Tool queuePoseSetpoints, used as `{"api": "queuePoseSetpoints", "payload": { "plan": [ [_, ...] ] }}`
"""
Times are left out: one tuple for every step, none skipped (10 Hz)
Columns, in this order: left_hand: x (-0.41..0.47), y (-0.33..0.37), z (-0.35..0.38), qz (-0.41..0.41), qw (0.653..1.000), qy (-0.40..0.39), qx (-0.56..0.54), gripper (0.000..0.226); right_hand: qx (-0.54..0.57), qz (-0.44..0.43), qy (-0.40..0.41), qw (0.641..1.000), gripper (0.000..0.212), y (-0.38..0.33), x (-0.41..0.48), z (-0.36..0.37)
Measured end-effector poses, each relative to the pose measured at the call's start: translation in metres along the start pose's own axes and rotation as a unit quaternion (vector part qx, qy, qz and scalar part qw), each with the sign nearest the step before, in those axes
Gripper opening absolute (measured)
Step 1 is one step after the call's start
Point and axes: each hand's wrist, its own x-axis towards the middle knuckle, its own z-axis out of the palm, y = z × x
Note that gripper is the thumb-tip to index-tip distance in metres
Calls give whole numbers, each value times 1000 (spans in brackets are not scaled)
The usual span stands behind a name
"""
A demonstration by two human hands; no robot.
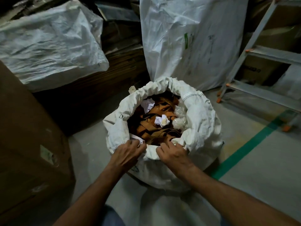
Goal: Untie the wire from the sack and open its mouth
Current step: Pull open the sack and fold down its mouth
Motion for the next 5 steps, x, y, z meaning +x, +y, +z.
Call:
{"api": "queuePoseSetpoints", "payload": {
  "plan": [
    [8,-4,-4,-61,991,-94,-71,72,41,18,-96,994,25,10,9,0],
    [7,-22,-22,-44,972,-175,-149,74,101,14,-239,966,52,25,23,-25],
    [7,-34,-47,-71,954,-197,-215,71,122,-7,-274,954,63,31,22,-50],
    [0,-35,-92,-109,956,-176,-209,61,177,59,-276,943,71,43,16,-93],
    [-3,-37,-122,-110,964,-156,-183,57,210,115,-262,935,71,54,24,-125]
  ]
}}
